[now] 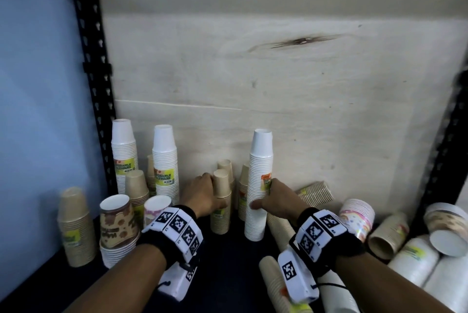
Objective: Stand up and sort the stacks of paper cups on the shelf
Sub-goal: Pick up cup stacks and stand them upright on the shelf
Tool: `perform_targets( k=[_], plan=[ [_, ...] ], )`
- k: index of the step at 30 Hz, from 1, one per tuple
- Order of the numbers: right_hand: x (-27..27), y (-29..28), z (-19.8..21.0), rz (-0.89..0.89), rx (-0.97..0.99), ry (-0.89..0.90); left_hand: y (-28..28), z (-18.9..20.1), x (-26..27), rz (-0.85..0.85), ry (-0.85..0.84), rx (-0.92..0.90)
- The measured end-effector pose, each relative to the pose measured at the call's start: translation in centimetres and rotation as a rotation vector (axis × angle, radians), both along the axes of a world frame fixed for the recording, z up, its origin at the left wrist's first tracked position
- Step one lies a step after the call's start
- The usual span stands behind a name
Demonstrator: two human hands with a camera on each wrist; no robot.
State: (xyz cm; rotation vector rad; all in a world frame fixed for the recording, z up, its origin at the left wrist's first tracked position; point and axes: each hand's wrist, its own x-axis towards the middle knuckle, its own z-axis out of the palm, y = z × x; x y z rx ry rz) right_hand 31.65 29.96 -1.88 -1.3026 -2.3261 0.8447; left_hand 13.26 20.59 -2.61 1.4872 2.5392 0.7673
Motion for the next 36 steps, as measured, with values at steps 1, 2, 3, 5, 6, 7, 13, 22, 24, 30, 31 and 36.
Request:
perform_targets(
  k=[1, 2, 3, 5, 6, 7, 13, 22, 24, 30, 31, 36],
  plan=[
    [0.1, -0.1, -0.2, 0.012, -0.019, -0.018, 0.1, -0.4, -0.1, 0.002, -0.014, -0.013],
    [0.2, -0.2, -0.3, 0.027, -0.034, -0.031, 0.1, -0.9, -0.1, 0.004, -0.028, -0.032],
    [0.2, -0.3, -0.4, 0.039, -0.054, -0.034, 0.1, -1.4, -0.2, 0.003, -0.046, -0.047],
    [0.4, -0.7, -0.4, 0.052, -0.11, -0.012, 0.2, -2.4, -0.5, -0.001, -0.092, -0.08],
    [0.5, -0.9, -0.3, 0.057, -0.126, -0.006, 0.3, -2.9, -0.6, -0.002, -0.115, -0.103],
    [0.5, -1.0, -0.2, 0.062, -0.136, -0.011, 0.4, -3.3, -0.7, -0.006, -0.135, -0.12],
    [0.0, -0.9, 0.4, 0.093, -0.125, -0.119, 1.2, -5.2, -1.3, -0.052, -0.2, -0.271],
    [-0.5, 0.0, 0.4, 0.165, -0.148, -0.227, 2.2, -5.5, -1.8, -0.018, -0.239, -0.342],
    [-0.7, -0.1, 0.3, 0.177, -0.117, -0.247, 2.1, -5.5, -1.8, -0.006, -0.242, -0.341],
    [-1.2, -0.3, -0.2, 0.212, -0.165, -0.33, 3.0, -6.6, -3.0, -0.1, -0.228, -0.335],
    [-1.2, -0.4, -0.1, 0.217, -0.194, -0.347, 3.1, -6.6, -3.2, -0.106, -0.224, -0.34],
    [-1.2, -0.5, -0.3, 0.243, -0.302, -0.344, 3.9, -7.9, -4.2, -0.101, -0.253, -0.333]
  ],
)
